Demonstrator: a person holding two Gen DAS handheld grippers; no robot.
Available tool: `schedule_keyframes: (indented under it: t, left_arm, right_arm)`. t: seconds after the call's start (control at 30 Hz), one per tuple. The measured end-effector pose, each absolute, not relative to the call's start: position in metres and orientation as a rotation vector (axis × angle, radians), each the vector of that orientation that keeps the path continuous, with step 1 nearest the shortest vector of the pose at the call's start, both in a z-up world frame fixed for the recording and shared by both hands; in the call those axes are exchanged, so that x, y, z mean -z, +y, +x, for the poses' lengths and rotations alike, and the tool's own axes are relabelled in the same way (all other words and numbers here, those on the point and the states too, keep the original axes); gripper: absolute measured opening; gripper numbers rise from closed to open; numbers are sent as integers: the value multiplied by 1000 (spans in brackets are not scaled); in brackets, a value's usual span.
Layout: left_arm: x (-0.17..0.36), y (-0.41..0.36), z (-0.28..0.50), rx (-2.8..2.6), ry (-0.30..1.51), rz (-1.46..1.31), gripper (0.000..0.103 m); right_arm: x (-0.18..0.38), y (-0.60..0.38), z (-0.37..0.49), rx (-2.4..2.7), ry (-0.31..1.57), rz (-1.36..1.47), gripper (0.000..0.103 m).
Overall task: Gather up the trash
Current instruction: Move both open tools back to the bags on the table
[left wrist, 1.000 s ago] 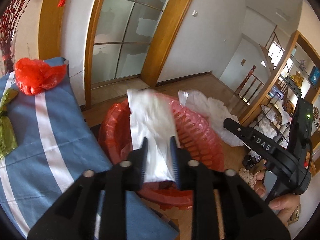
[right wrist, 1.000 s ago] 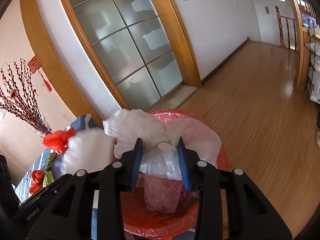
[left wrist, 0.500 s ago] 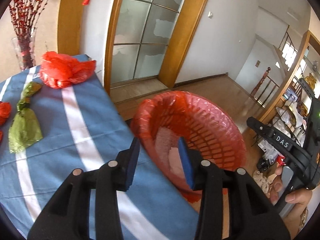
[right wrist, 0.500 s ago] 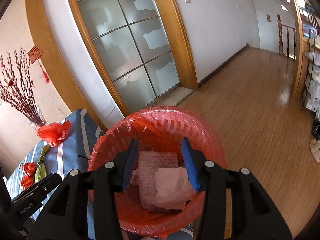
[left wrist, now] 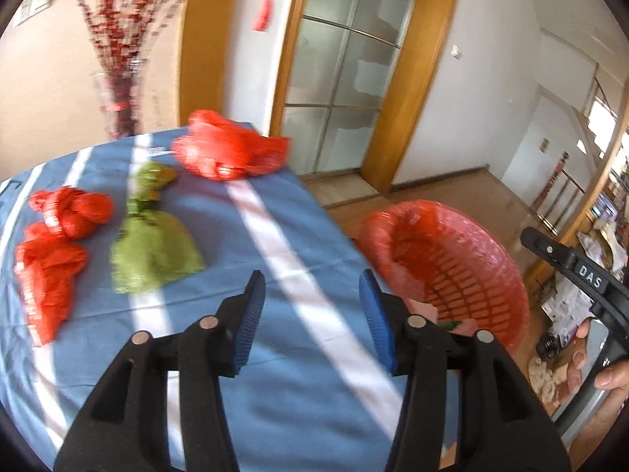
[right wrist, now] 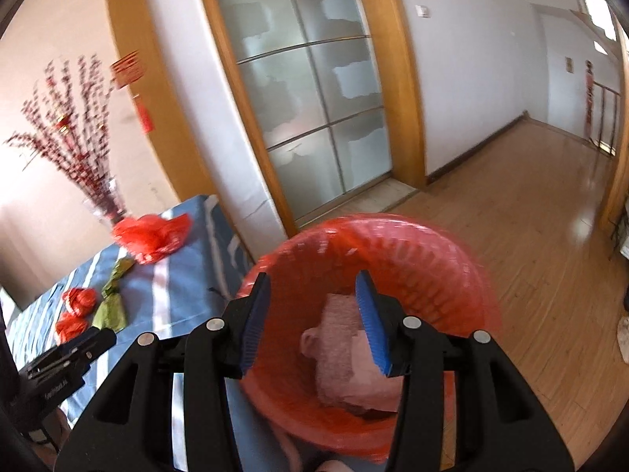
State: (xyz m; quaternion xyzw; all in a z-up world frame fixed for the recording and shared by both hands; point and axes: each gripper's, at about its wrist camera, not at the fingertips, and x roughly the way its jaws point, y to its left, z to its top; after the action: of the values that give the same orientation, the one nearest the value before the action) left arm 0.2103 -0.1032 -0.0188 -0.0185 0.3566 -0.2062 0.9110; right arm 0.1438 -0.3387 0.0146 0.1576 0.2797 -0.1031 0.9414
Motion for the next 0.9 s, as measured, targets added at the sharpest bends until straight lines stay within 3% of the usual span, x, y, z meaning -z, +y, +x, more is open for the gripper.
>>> schedule_keyframes:
  t: [0.13,0.53,0.9]
  left_arm:
    - [11,-59,210,328,699,-48,57]
    - [10,61,223,40,663,-67,60]
    - [26,117,255,-65,703,-127,62]
  right_arm:
    - [-19,-312,155,156,568,291,54]
    - [-18,-199,211,-89,631,179,54]
    - [12,-100,270,-236,762,69,54]
